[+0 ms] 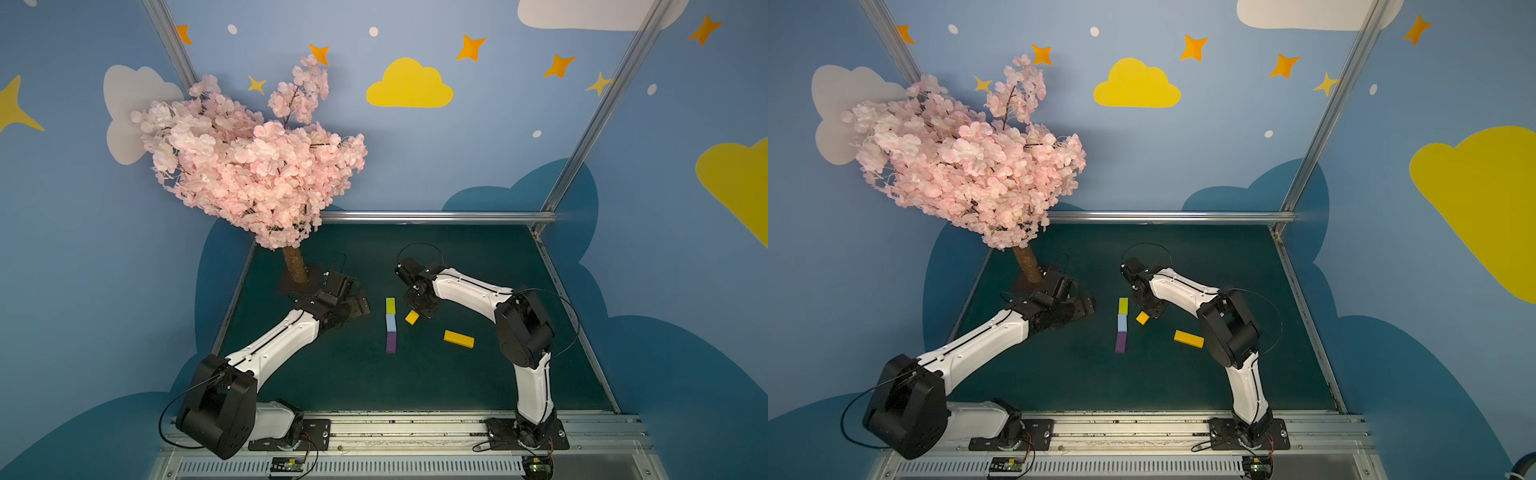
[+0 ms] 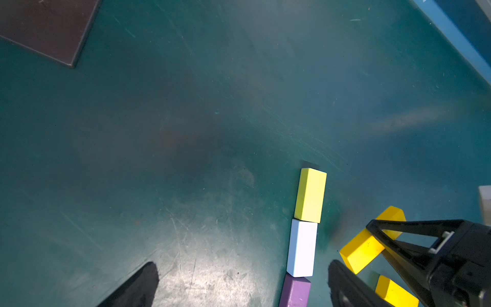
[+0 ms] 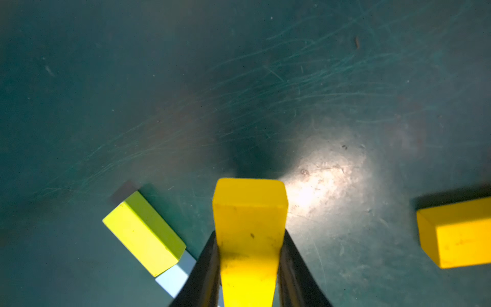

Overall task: Assemble the letter k with building blocks
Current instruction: Assemble the building block at the center of the board.

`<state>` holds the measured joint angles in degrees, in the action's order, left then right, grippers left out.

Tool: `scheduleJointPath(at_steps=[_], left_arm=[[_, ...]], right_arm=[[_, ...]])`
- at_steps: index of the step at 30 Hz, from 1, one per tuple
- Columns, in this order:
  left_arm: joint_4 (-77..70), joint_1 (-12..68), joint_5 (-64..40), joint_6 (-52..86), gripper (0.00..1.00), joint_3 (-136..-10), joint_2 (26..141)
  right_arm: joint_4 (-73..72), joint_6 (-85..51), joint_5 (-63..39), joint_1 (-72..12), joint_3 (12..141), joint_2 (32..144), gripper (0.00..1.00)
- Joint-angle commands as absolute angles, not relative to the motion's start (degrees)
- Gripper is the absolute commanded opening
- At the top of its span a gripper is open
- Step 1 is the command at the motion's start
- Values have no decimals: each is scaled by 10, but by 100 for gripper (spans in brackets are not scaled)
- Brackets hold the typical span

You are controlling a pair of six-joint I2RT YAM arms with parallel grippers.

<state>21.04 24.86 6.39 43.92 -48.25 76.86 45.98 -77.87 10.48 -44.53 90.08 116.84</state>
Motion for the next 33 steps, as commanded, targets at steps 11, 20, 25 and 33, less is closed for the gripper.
scheduleJointPath(at_steps=[11,20,25,33], left_arm=[[222,247,72,435,100,-476,758],[224,247,74,435,100,-476,756],[223,247,72,436,100,-477,758],[223,247,74,436,100,-476,759]], right_arm=[[452,-842,89,-457,921,1178,0],[413,-851,94,-463,880,1172,0],[420,-870,72,-463,877,1189,0],[426,-863,71,-461,889,1193,19]])
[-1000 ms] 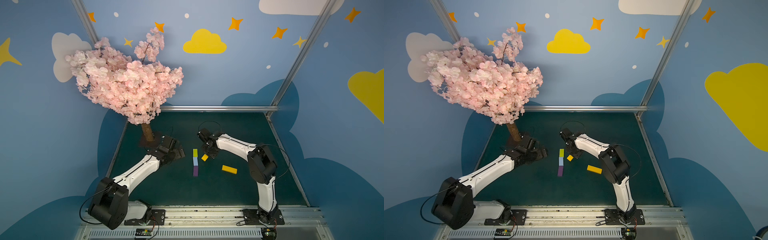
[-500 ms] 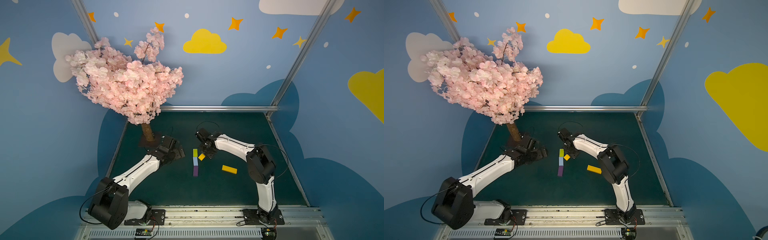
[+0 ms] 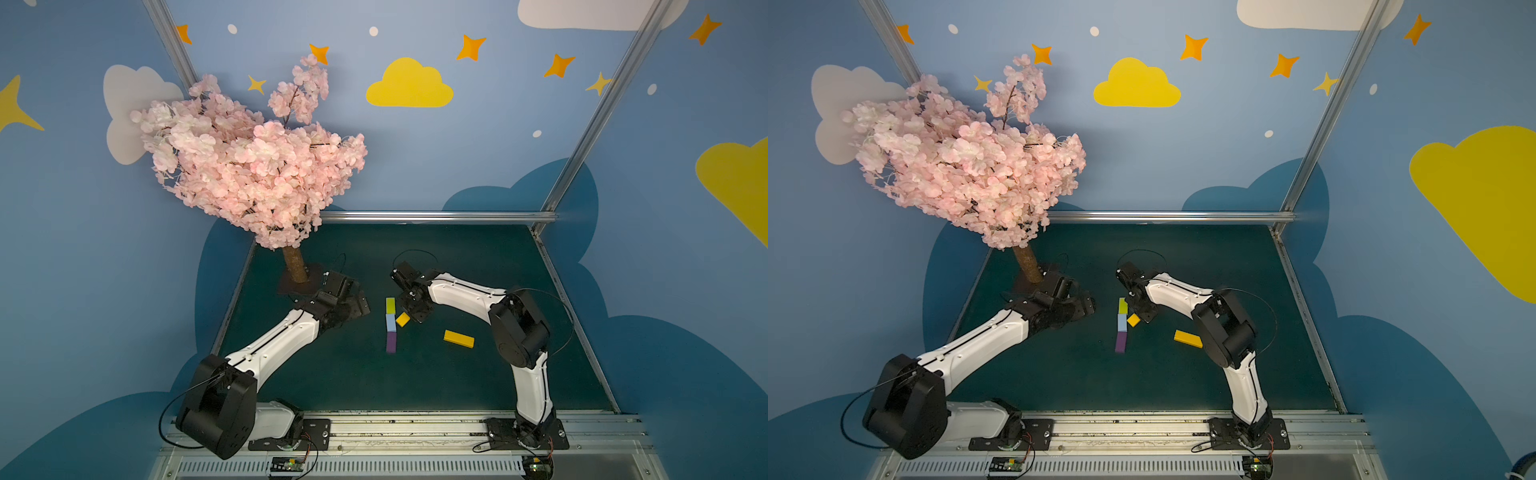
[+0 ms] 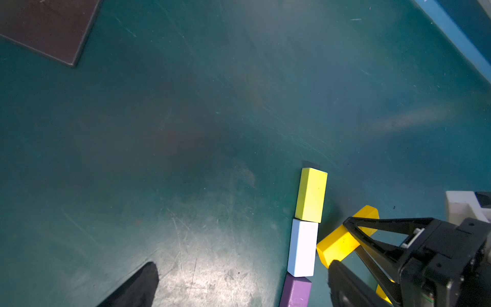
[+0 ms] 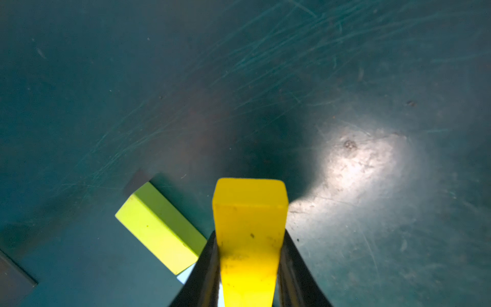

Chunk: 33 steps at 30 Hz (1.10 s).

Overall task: Assemble the letter k with building blocks
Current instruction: Assemble the building block at the center of the board.

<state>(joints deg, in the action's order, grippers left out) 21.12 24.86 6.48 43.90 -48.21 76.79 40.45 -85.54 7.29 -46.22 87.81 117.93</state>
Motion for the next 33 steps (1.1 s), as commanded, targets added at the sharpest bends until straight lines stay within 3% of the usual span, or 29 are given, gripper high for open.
scheduleJointPath(at_steps=[1,3,6,8,16,22,23,25,29,31,33], left_arm=[[223,247,74,436,100,-476,758],[222,246,74,436,100,-474,756],[222,247,75,436,100,-475,756],[221,247,74,436,100,-474,758],[220,247,73,433,100,-476,760],[218,247,75,430,100,-474,754],[217,247,76,429,100,-473,753],[215,247,75,427,100,-471,750],[205,247,70,431,100,-460,747],[200,247,68,434,100,-455,746],[194,247,63,435,100,-452,748]], right_arm=[[433,-861,70,-462,895,1195,23],[432,-861,71,-462,894,1194,26],[437,-859,75,-462,896,1196,42],[436,-861,76,-462,896,1197,46],[434,-847,101,-458,898,1185,44],[375,-666,209,-459,909,1106,47],[354,-597,210,-456,902,1087,53],[336,-470,184,-447,887,1046,68],[347,-240,81,-413,816,955,66],[405,-245,89,-381,785,918,66],[478,-277,24,-324,768,891,69]])
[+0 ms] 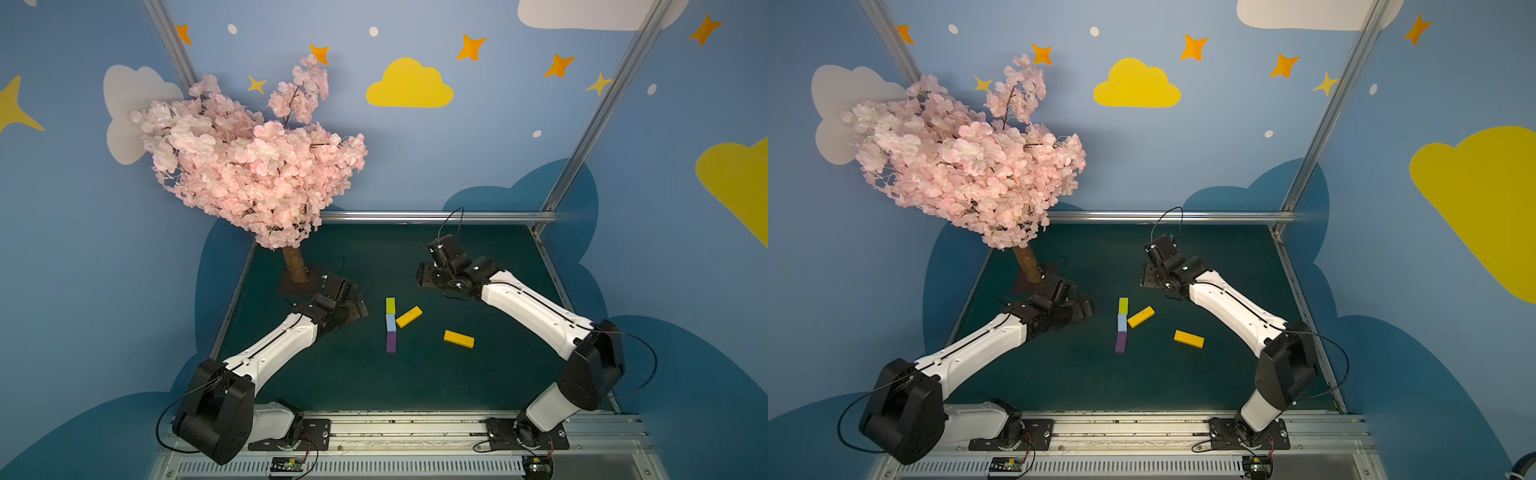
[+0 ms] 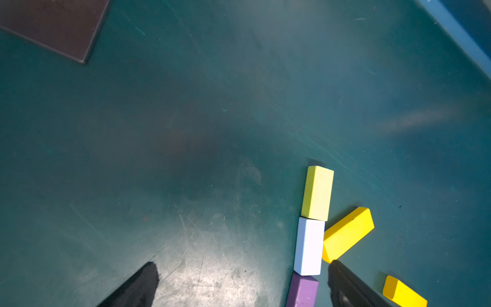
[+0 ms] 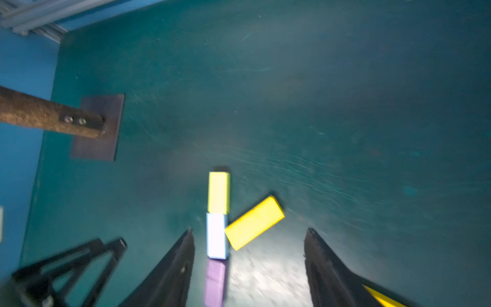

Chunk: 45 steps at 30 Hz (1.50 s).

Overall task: Assemble the letter k with building blocks
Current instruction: Assemble the building block at the center of the board, then move the building block to the center of the board.

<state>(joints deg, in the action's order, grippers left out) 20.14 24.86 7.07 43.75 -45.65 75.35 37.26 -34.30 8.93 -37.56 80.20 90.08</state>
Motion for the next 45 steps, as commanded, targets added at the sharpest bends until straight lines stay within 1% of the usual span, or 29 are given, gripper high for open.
scheduleJointPath(at_steps=[1,2,6,8,10,13,19,26,29,32,36,41,45], left_arm=[[192,248,60,436,100,-452,750],[190,249,59,436,100,-451,751],[187,252,54,435,100,-454,757],[184,255,54,436,100,-453,757],[184,256,53,436,100,-454,758],[190,257,54,433,100,-456,757],[194,258,59,432,100,-455,745],[193,258,54,431,100,-458,755],[192,258,52,431,100,-460,757],[193,258,52,429,100,-462,757],[196,258,55,428,100,-467,763],[195,258,52,428,100,-474,774],[194,261,53,425,100,-479,775]], right_arm=[[497,-279,-26,-295,754,880,71],[515,-285,-60,-270,740,871,71],[553,-300,-86,-221,689,872,71],[557,-282,-114,-201,676,906,69],[570,-264,-107,-191,683,952,66],[562,-268,-101,-191,682,1001,63],[554,-287,-58,-189,667,1028,65],[546,-284,-57,-193,648,1046,65],[541,-276,-79,-200,639,1055,63],[536,-269,-114,-219,626,1046,60],[532,-278,-146,-255,605,1002,58],[550,-298,-136,-272,599,934,58],[584,-264,-75,-291,621,911,58]])
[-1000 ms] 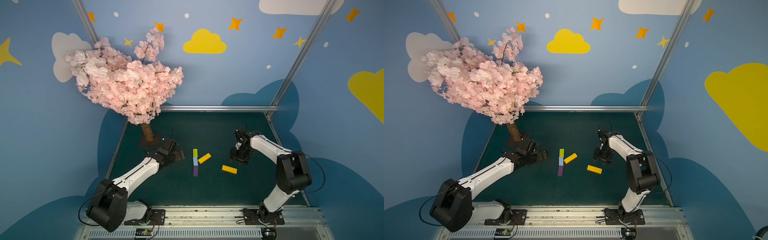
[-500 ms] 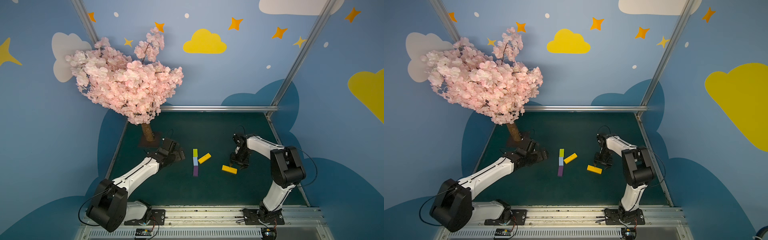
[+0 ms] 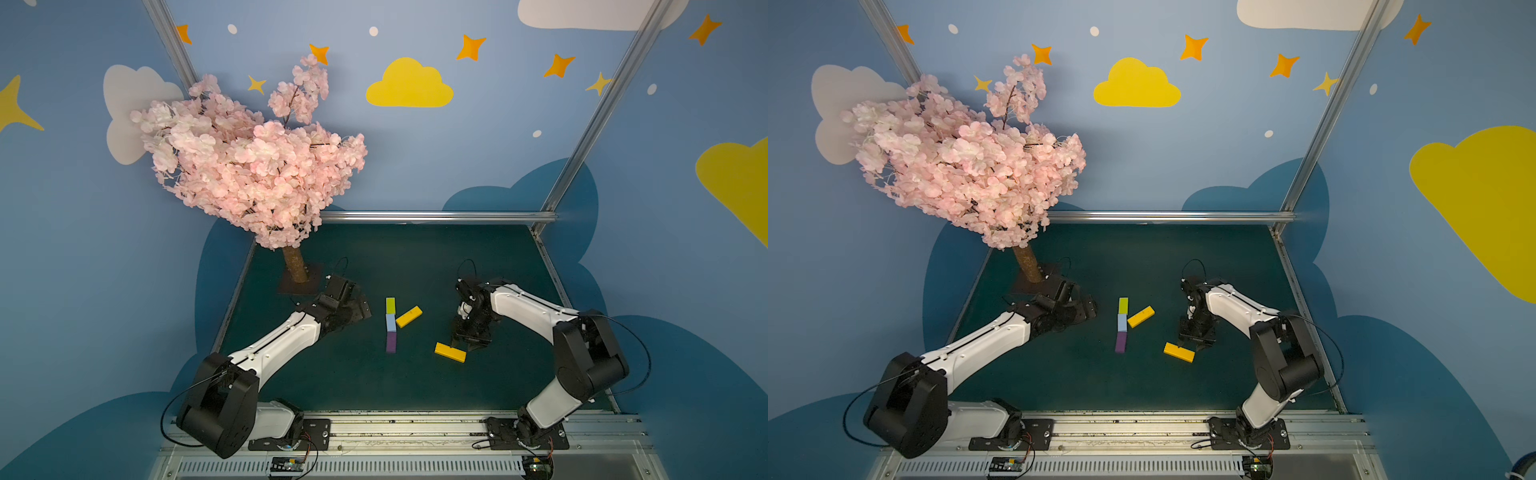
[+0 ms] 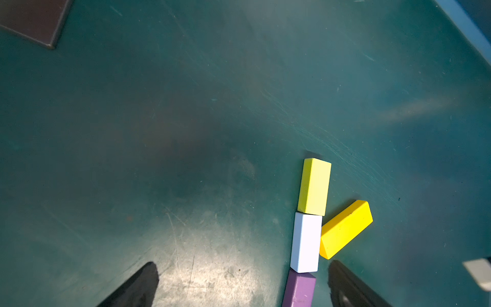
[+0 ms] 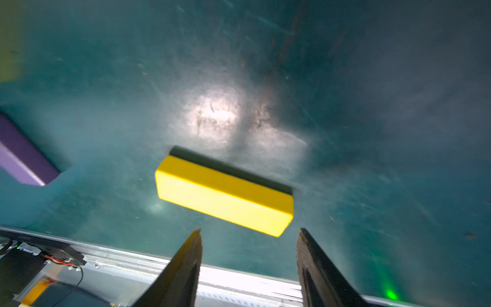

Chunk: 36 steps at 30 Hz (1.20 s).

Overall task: Assemble the letter k with building blocks
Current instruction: Move the building block to the center of the board, then pick up the building block from the center of the board.

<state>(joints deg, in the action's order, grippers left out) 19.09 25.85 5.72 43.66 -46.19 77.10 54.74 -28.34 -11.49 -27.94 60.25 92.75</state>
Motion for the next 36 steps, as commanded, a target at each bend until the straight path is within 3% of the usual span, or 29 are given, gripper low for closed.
scheduleJointPath(at_steps=[1,4,12,21,24,28,32,36], left_arm=[[195,261,53,425,100,-478,775],[196,262,54,425,100,-478,775],[195,262,57,429,100,-476,774],[195,262,61,431,100,-478,773],[197,262,60,431,100,-478,776],[196,262,60,432,100,-476,774],[198,262,61,432,100,-477,769],[200,262,65,432,100,-475,766]], right_arm=[[592,-245,-79,-303,627,906,59],[629,-173,-100,-355,650,917,61],[761,-170,36,-390,711,1010,56],[741,-155,16,-428,733,1061,44],[733,-154,22,-445,739,1074,44],[725,-153,37,-455,748,1109,47],[708,-130,77,-463,752,1124,70],[669,-73,77,-463,740,1107,73]])
